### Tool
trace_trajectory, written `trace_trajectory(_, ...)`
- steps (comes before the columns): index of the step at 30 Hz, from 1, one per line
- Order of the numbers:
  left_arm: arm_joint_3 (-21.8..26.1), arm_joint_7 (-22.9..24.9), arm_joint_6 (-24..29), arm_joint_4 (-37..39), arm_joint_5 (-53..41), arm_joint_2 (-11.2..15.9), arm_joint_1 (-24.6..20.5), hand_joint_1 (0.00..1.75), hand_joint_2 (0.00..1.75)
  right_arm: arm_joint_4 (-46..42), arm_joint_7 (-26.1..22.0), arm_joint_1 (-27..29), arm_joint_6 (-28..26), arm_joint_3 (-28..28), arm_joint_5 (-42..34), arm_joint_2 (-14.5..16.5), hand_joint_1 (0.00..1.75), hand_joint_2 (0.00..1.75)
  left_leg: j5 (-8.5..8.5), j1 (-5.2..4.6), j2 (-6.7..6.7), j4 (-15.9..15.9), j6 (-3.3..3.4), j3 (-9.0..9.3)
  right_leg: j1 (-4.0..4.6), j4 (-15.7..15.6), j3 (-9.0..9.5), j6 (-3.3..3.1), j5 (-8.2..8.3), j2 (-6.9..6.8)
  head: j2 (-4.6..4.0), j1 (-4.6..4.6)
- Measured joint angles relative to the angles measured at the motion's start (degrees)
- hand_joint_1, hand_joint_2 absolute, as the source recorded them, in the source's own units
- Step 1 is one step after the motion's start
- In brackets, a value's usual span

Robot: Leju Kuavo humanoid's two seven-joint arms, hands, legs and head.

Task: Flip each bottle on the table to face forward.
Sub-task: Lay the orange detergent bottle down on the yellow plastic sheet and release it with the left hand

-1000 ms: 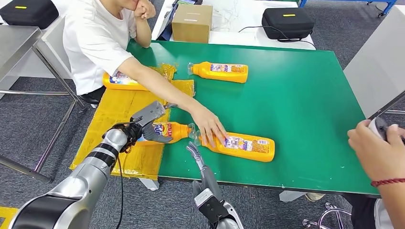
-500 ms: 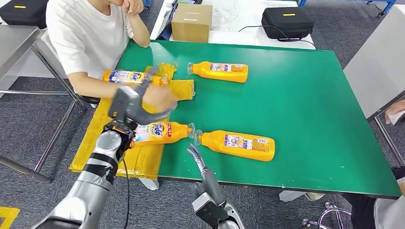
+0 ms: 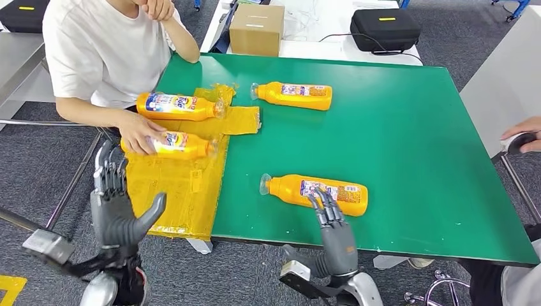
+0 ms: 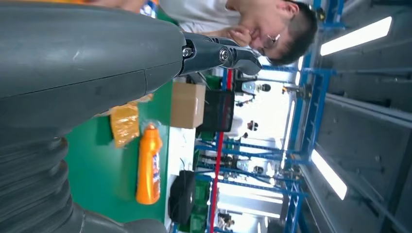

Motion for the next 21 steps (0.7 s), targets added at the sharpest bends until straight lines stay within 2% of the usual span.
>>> trace_trajectory(4, 0.6, 0.5, 0.0, -2.8, -0.4, -0.7, 2.4, 0.00, 1.75, -2.0, 0.6, 0.9, 1.2, -1.1, -0.6, -0.7, 0.00, 1.75, 0.02, 0.02, 0.00, 0.0, -0.01, 0.05, 0.02, 0.0, 0.04, -0.02, 0.02, 0.00, 0.00, -0.01)
trace_trajectory(9, 0.2, 2.5, 1.7, -3.7, -4.7, -1.3, 4.4, 0.00, 1.75, -2.7, 4.7, 0.4, 7.3, -3.5, -2.2, -1.9, 0.00, 1.75, 0.05, 0.02, 0.01, 0.0, 0.01, 0.07, 0.01, 0.0, 0.07, -0.10, 0.10, 0.00, 0.00, -0.01)
trace_trajectory(14, -1.6, 4.2, 3.1, -3.0, -4.1, -1.7, 3.7, 0.00, 1.75, 1.6, 4.1, -4.4, 10.9, -6.0, -4.5, -2.2, 0.00, 1.75, 0.09, -0.01, 0.02, 0.0, 0.05, 0.08, 0.00, 0.0, 0.09, -0.09, 0.14, 0.00, 0.00, -0.01)
trace_trajectory(21, -5.9, 5.7, 4.3, -1.5, -3.6, -1.7, 2.2, 0.00, 1.75, 10.6, 5.6, -13.4, 14.3, -5.7, -4.7, -1.3, 0.00, 1.75, 0.12, 0.01, 0.03, 0.0, 0.04, 0.09, 0.02, 0.0, 0.09, -0.09, 0.17, 0.00, 0.00, -0.01)
